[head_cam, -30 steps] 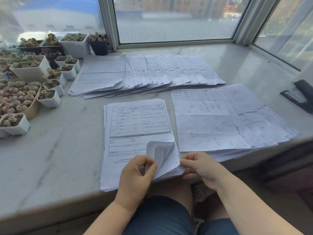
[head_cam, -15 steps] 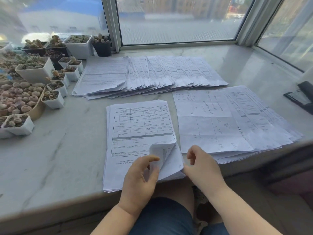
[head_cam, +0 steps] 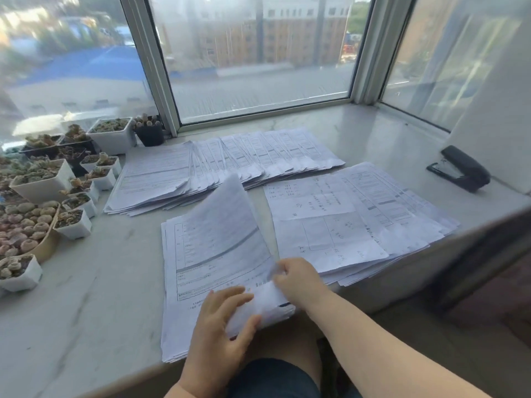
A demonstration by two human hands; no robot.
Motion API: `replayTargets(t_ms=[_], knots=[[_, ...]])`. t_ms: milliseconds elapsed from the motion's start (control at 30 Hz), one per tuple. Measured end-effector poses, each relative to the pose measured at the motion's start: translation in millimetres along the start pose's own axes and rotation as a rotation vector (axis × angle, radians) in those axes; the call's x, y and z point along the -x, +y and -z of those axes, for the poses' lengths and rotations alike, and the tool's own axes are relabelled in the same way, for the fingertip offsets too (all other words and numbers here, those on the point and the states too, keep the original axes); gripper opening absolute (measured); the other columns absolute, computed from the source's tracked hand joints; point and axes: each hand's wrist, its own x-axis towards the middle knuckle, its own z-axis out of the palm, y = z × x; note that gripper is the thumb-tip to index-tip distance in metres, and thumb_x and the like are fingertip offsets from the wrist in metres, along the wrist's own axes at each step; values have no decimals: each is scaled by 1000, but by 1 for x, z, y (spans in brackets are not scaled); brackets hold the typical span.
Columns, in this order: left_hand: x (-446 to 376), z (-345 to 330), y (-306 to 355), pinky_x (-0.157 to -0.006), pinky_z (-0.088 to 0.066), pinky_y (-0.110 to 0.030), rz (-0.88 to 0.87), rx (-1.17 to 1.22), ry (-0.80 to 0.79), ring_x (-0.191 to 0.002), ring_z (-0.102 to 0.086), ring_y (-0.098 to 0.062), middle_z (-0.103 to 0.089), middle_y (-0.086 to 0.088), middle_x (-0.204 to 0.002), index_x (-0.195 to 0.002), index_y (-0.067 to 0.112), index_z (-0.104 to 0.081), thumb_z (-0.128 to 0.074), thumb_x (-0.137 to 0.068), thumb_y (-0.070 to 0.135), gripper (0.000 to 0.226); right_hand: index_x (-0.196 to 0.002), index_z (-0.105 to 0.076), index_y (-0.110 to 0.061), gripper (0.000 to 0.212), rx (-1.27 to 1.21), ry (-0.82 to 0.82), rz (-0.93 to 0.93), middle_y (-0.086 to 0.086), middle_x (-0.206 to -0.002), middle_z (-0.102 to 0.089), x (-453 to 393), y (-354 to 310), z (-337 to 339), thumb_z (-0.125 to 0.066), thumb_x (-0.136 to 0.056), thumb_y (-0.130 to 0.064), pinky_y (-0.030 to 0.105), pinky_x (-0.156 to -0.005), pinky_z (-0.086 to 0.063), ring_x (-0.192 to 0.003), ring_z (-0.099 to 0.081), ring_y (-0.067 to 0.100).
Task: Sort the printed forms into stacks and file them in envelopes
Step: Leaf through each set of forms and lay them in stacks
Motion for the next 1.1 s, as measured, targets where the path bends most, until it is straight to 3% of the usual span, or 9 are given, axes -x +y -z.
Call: replayTargets(t_ms=[133, 233, 333, 500, 600, 800, 867, 967, 1100], knots=[[-29, 9, 33, -105, -35, -58, -198, -116, 131, -118, -53, -21, -59, -2, -123, -113, 20, -62, -56, -79, 40, 40, -92, -62, 11, 20, -456, 125, -11, 19, -77, -61, 2, 5, 48, -49, -89, -5, 25, -61, -40, -67, -53, 33], [-62, -4, 66, -109, -32, -47, -298, -122, 131, -125, -47, -20, -54, 0, -129, -118, 16, -59, -53, -82, 38, 42, -82, -64, -5, 20, -897, 166, -88, 11, -84, -64, -1, 22, 104, -50, -93, 2, 23, -50, -52, -71, -61, 23], [-93, -37, 96, -106, -37, -41, -329, -48, 65, -124, -47, -17, -53, 2, -129, -121, 21, -56, -53, -84, 36, 39, -92, -63, -9, 18, -1104, 286, -131, 15, -101, -63, -8, 54, 160, -51, -94, 3, 22, -45, -51, -81, -61, 25], [-130, -126, 122, -103, -36, -27, -241, -49, -124, -121, -48, -10, -50, 13, -126, -121, 21, -59, -66, -86, 18, 35, -100, -61, -4, 17, -1225, 473, -189, 13, -88, -63, -26, 125, 248, -46, -97, 2, 20, -44, -51, -68, -58, 21], [-142, -183, 133, -101, -25, -11, -226, -151, -274, -123, -41, -3, -44, 20, -128, -128, 27, -52, -62, -88, 33, 42, -96, -63, -8, 18, -1249, 479, -212, 12, -87, -66, -40, 163, 290, -47, -98, -1, 25, -49, -56, -69, -60, 21], [-150, -275, 155, -102, -23, -22, -309, -391, -453, -122, -35, -8, -42, 17, -126, -119, 34, -47, -49, -75, 70, 56, -97, -66, -12, 22, -1305, 315, -227, 7, -75, -74, -68, 214, 316, -46, -98, -3, 55, -78, -52, -68, -70, 21], [-150, -291, 154, -99, -25, -22, -338, -377, -446, -115, -38, -9, -44, 16, -118, -109, 31, -49, -51, -75, 63, 47, -99, -67, -13, 24, -1305, 228, -211, 6, -77, -75, -73, 225, 313, -45, -98, -3, 59, -83, -50, -63, -72, 18], [-148, -303, 146, -93, -30, -21, -312, -253, -418, -106, -46, -12, -50, 13, -110, -100, 25, -56, -60, -78, 46, 30, -103, -67, -13, 23, -1333, 128, -210, 6, -82, -73, -79, 241, 308, -46, -97, -5, 64, -91, -46, -79, -67, 22], [-145, -306, 139, -92, -33, -17, -279, -192, -383, -105, -50, -9, -53, 15, -109, -95, 27, -60, -69, -76, 38, 23, -101, -67, -16, 25, -1333, 70, -207, 3, -80, -74, -82, 255, 302, -43, -98, -5, 62, -87, -46, -80, -66, 21]])
